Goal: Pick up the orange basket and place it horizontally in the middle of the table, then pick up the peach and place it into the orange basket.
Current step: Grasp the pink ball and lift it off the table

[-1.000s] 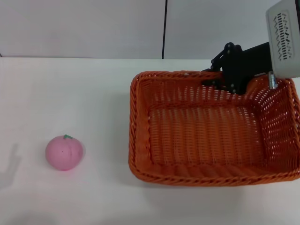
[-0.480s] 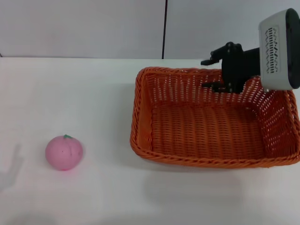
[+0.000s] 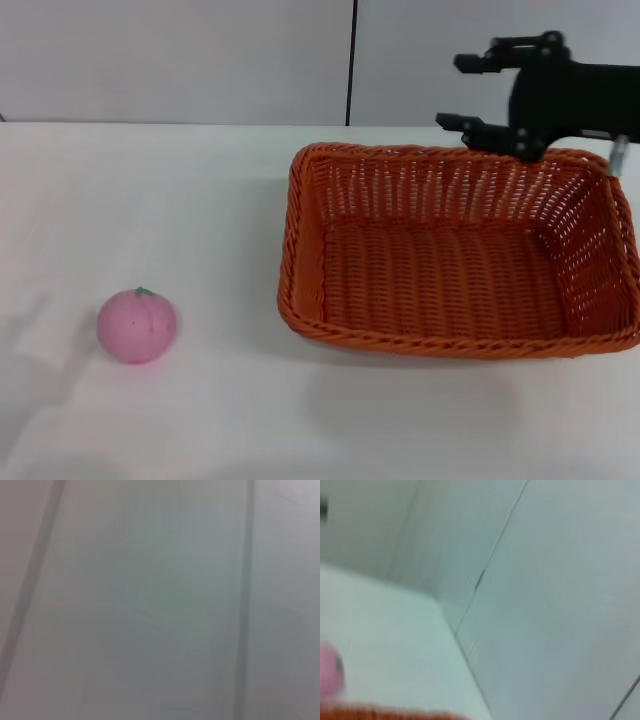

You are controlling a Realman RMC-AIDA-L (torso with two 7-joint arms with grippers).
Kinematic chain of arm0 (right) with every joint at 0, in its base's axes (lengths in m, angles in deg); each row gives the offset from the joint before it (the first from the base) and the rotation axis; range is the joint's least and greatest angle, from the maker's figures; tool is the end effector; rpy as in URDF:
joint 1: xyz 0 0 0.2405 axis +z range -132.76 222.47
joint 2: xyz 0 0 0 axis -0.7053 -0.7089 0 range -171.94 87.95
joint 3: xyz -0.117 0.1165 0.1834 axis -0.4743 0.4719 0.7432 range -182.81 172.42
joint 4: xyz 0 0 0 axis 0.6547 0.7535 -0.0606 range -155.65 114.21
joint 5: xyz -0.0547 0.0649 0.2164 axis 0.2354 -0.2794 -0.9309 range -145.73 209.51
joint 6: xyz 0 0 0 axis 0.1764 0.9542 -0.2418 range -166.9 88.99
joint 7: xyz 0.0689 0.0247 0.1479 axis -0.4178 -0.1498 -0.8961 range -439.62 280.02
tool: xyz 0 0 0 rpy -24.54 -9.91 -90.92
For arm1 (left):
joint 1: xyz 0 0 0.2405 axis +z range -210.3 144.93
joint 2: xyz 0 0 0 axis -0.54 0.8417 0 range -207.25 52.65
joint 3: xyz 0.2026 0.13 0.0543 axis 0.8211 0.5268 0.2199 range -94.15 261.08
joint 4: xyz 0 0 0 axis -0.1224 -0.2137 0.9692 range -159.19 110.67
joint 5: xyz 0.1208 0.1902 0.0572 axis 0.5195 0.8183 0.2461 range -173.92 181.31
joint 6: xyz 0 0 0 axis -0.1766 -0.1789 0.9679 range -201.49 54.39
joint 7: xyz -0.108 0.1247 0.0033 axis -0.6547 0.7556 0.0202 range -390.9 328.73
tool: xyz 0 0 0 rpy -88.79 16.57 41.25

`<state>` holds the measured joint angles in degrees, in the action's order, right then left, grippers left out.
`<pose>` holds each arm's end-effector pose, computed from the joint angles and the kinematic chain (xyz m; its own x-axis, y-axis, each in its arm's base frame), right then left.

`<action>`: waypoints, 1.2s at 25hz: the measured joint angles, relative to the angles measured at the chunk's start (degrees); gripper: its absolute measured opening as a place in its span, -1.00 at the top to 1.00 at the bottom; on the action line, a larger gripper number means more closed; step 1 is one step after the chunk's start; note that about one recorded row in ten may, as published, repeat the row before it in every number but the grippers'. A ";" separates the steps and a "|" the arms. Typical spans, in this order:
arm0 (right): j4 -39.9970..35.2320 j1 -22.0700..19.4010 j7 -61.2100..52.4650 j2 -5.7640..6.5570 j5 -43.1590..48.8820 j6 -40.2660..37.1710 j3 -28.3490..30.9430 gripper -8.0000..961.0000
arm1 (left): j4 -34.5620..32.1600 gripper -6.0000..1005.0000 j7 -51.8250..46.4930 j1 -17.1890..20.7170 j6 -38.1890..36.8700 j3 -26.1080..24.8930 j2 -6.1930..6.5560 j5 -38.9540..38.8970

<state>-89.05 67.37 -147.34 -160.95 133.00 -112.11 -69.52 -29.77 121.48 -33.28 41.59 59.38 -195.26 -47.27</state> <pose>0.1801 0.3905 0.0295 0.9355 0.2659 -0.2328 0.0970 -0.8266 -0.5543 -0.3561 0.1415 0.0237 0.5345 -0.2185 0.8164 0.7088 -0.4102 -0.5739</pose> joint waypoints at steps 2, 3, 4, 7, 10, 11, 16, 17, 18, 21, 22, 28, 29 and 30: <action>0.15 -5.13 -0.53 -0.04 -9.75 -3.47 0.32 -0.16 | -5.31 -0.43 -4.46 -1.68 -0.73 5.49 -0.04 0.00; 0.15 -5.13 -0.53 -0.04 -9.75 -3.47 0.32 -0.16 | -5.31 -0.38 -4.46 -1.68 -0.73 5.49 -0.04 0.00; 0.59 -6.78 -0.41 -0.08 -12.85 -4.30 0.30 -0.16 | -6.11 -0.33 -5.19 -1.98 -1.07 6.63 -0.05 -0.01; 7.16 -10.91 1.37 -0.19 -24.65 -8.16 0.25 -0.16 | -8.57 -0.18 -7.37 -2.86 -2.16 10.01 -0.03 0.00; 15.39 -12.01 4.01 0.01 -31.70 -13.77 2.57 -0.16 | -10.74 -0.20 -9.45 -4.22 -4.89 13.88 -0.13 -0.01; 15.39 -12.01 4.01 0.01 -31.70 -13.77 2.57 -0.16 | -10.74 -0.21 -9.45 -4.22 -4.89 13.88 -0.13 -0.01; 31.51 -11.93 7.80 0.28 -38.49 -27.10 12.18 -0.16 | -10.65 -0.48 -10.31 -6.47 -12.75 16.36 -0.44 -0.02; 35.85 -11.87 8.26 0.35 -38.69 -30.68 16.03 -0.16 | -10.47 -0.54 -10.23 -7.12 -14.96 17.16 -0.54 -0.02; 37.37 -12.05 8.39 0.35 -38.63 -31.87 17.37 -0.16 | -10.24 -0.61 -10.03 -7.65 -16.37 17.48 -0.59 -0.02; 40.37 -13.16 9.01 0.43 -38.57 -34.59 19.33 -0.16 | -9.70 -0.67 -9.53 -9.22 -19.63 18.44 -0.61 -0.04; 40.37 -13.16 9.01 0.43 -38.57 -34.59 19.33 -0.16 | -9.70 -0.67 -9.53 -9.22 -19.63 18.44 -0.61 -0.04; 41.28 -14.01 9.09 0.43 -38.57 -35.17 19.48 -0.16 | -9.58 -0.66 -9.62 -10.88 -23.10 24.09 -0.56 -0.02; 41.60 -13.98 9.11 0.43 -38.57 -35.20 19.48 -0.16 | -9.59 -0.66 -9.69 -10.99 -23.88 25.10 -0.55 -0.02; 41.86 -13.94 9.12 0.43 -38.57 -35.23 19.49 -0.16 | -9.59 -0.66 -9.73 -11.03 -24.35 25.72 -0.55 -0.02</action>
<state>-47.19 53.43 -138.22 -160.52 94.44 -147.34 -50.03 -39.37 111.76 -44.30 17.24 85.09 -195.81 -47.29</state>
